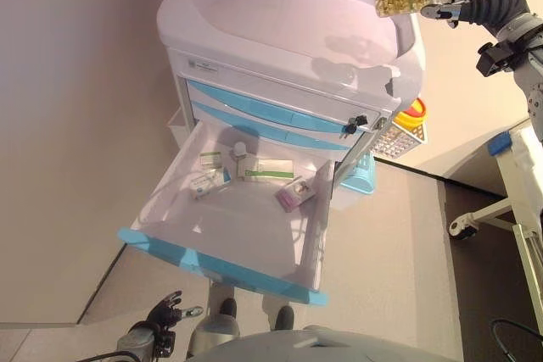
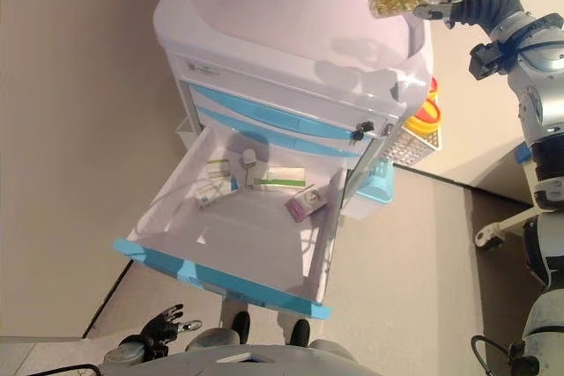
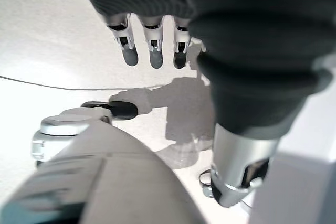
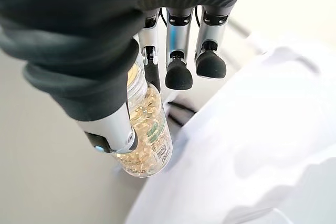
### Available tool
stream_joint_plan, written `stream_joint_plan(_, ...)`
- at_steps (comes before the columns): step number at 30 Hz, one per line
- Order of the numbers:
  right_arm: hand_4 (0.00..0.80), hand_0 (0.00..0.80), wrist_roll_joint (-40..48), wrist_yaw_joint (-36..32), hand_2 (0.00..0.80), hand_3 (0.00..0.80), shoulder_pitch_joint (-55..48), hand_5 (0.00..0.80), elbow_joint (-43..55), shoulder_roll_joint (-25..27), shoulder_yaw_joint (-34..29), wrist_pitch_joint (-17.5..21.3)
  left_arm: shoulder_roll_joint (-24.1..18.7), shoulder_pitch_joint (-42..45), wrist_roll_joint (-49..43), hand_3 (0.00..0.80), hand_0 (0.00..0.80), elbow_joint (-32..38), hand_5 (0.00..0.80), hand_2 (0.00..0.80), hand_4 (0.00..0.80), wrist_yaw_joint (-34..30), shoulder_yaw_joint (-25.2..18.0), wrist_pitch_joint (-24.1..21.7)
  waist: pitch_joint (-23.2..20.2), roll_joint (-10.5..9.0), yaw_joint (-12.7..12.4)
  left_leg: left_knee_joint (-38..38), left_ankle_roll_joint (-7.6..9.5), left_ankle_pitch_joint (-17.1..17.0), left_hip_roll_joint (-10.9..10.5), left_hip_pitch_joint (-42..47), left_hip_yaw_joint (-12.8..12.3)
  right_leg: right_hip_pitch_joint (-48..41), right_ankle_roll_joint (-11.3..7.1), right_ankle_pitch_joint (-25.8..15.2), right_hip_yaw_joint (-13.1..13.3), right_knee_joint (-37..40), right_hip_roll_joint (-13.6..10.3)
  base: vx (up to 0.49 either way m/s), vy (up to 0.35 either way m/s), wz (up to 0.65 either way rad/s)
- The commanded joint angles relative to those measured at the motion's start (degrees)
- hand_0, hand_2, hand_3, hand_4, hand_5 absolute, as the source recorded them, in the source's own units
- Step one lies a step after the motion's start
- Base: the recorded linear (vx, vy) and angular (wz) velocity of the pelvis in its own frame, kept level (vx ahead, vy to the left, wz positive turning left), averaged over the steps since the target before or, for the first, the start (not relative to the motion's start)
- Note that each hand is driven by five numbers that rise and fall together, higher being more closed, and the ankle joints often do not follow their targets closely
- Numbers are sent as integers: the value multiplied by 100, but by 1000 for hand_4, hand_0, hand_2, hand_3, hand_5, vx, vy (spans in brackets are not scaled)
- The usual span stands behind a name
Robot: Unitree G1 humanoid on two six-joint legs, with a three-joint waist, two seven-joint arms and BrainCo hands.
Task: Open the drawer and pick up the medicine
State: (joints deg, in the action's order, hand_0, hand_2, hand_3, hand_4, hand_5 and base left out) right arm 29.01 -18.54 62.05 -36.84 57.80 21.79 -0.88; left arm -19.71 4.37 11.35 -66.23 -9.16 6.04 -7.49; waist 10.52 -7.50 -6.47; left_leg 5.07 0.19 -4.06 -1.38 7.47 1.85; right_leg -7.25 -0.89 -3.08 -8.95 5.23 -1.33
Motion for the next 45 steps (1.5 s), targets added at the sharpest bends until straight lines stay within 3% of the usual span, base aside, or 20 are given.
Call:
stream_joint_plan(1, 800, 800, -251, 221, 800, 800, 1160, 800, -422, 418, 694, -62, -339, 63, 91, 0, 0, -195, 0, 0, 0, 63, 325, -38, -192, -216, -326, -210, 69, 715, -228, -88, 182, -36, -381, 238, -83, -344, -126, 0, 0, 0)
stream_joint_plan(14, 800, 800, -1908, 83, 800, 800, 2819, 800, -2208, 305, 2449, -434, -562, -21, 351, 0, 0, 235, 0, 0, 0, 109, 471, -159, 278, -395, -795, -267, 71, 563, -267, -509, 560, 170, -357, 169, -344, -340, -126, -17, -17, 20)
stream_joint_plan(24, 800, 800, -2269, -51, 800, 800, 3250, 800, -2511, 334, 2920, -641, -692, -15, 481, 0, 0, 481, 0, 0, 0, 192, 482, -136, 447, -497, -890, -241, 83, 510, -250, -619, 627, 276, -369, 119, -421, -350, -118, -3, -9, 8)
stream_joint_plan(36, 797, 797, -2611, -704, 797, 797, 3248, 797, -2592, 337, 3171, -785, -791, -8, 602, 0, 0, 662, 0, 0, 0, 179, 465, -147, 605, -504, -913, -234, 86, 469, -250, -707, 646, 397, -383, 101, -436, -421, -146, 1, 0, 1)
stream_joint_plan(38, 464, 464, -2611, -739, 464, 464, 3243, 464, -2628, 344, 3196, -726, -797, -6, 600, 0, 0, 675, 0, 0, 0, 167, 454, -153, 609, -500, -912, -226, 86, 467, -247, -707, 640, 408, -389, 98, -446, -428, -151, 0, 0, 0)
stream_joint_plan(39, 0, 0, -2595, -724, 0, 0, 3249, 0, -2634, 346, 3208, -679, -796, 4, 598, 0, 0, 700, 0, 0, 0, 174, 455, -144, 609, -498, -912, -219, 85, 464, -246, -703, 638, 408, -391, 96, -451, -427, -153, 0, 0, 0)
stream_joint_plan(45, 0, 0, -2431, 24, 0, 0, 3316, 0, -2755, 246, 3094, -517, -764, -57, 629, 0, 0, 642, 0, 0, 0, 201, 539, -135, 584, -472, -902, -226, 90, 480, -253, -674, 606, 395, -403, 95, -449, -427, -161, 0, 0, 0)
